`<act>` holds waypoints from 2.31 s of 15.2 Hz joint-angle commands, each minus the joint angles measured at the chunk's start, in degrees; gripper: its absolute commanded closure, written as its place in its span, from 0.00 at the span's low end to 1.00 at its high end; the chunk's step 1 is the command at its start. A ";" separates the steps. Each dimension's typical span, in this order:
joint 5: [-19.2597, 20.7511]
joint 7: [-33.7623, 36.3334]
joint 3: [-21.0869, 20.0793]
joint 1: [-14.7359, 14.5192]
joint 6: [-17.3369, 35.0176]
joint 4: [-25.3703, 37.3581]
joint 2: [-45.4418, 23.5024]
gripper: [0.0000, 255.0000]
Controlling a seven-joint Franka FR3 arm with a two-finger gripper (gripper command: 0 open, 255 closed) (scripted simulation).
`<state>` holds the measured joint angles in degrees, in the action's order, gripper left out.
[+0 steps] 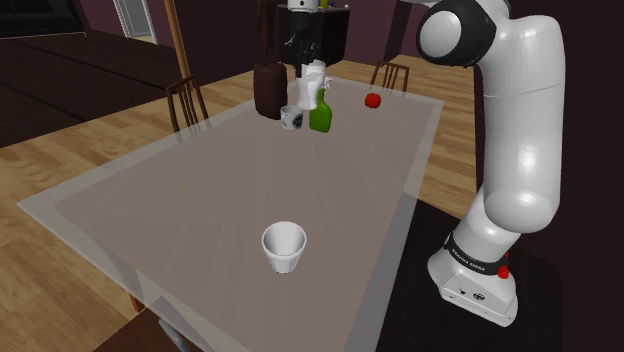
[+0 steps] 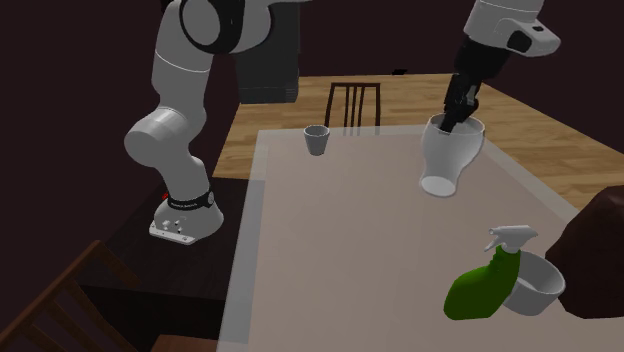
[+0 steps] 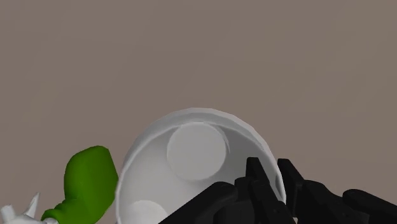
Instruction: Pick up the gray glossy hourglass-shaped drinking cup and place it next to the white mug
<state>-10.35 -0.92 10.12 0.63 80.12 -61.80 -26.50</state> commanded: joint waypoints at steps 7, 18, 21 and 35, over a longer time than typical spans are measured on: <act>0.34 -0.66 0.04 -0.81 7.38 -9.20 1.85 1.00; 0.32 -1.58 -0.03 -1.38 16.08 -18.48 2.38 1.00; 0.24 -1.84 -0.06 -1.47 18.27 -20.50 2.18 1.00; -0.30 -2.82 -0.28 -1.65 25.70 -26.36 0.52 1.00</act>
<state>-10.65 -3.72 9.84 -1.01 105.67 -88.03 -26.02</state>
